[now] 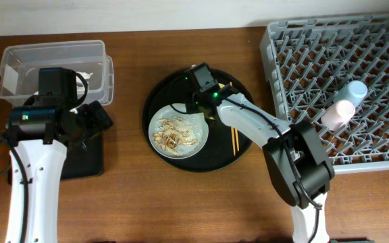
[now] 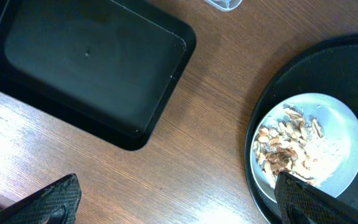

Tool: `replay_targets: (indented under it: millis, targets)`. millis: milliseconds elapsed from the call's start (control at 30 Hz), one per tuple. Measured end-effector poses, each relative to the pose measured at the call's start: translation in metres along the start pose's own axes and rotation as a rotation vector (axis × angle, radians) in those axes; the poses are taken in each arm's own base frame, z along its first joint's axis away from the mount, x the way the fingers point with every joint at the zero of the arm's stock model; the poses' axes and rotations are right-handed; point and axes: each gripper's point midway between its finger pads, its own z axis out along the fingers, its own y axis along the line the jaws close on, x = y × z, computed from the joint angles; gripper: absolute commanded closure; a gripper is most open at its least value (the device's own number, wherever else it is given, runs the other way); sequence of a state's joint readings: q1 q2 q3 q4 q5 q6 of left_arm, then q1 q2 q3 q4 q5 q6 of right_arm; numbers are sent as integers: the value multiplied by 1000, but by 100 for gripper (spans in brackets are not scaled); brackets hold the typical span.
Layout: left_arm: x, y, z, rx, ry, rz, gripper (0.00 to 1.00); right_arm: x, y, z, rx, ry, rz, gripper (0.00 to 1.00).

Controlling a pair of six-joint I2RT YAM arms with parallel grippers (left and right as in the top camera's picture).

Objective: Sort waste into correct bins and load items into the dishwasher rack
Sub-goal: 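Move the right gripper to the yellow bowl and grasp its rim, then carry the yellow bowl right and place it upside down in the rack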

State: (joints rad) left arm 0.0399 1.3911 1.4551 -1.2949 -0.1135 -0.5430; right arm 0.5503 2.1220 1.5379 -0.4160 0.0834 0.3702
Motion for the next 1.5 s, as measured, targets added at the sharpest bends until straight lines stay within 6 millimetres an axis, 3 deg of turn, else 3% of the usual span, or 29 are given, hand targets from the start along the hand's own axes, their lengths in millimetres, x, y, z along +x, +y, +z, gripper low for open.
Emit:
replay_targets:
  millis: [300, 367, 533, 667, 800, 900, 1000, 1033, 1100, 1200, 1333, 1500]
  targets:
    - [0, 0, 0, 0, 0, 0, 1, 17, -5, -1, 28, 64, -11, 87]
    - [0, 0, 0, 0, 0, 0, 1, 17, -4, -1, 24, 67, -10, 96]
    - [0, 0, 0, 0, 0, 0, 1, 6, -1, -13, 26, 79, -16, 96]
    - [0, 0, 0, 0, 1, 0, 1, -16, 11, -39, -4, 94, -12, 96]
    - [0, 0, 0, 0, 0, 0, 1, -51, 23, -83, -35, 72, -5, 96]
    - [0, 0, 0, 0, 0, 0, 1, -78, 20, -133, -50, 48, 15, 96]
    - [0, 0, 0, 0, 0, 0, 1, -97, -2, -179, -39, 20, 57, 96]
    - [0, 0, 0, 0, 0, 0, 1, -104, -18, -199, -28, 0, 84, 96]
    - [0, 0, 0, 0, 0, 0, 1, -110, -42, -223, -5, -14, 121, 96]
    - [0, 0, 0, 0, 0, 0, 1, -111, -94, -259, 54, -29, 192, 96]
    - [0, 0, 0, 0, 0, 0, 1, -101, -166, -283, 87, -5, 277, 96]
    - [0, 0, 0, 0, 0, 0, 1, -98, -228, -302, -48, -38, 339, 96]
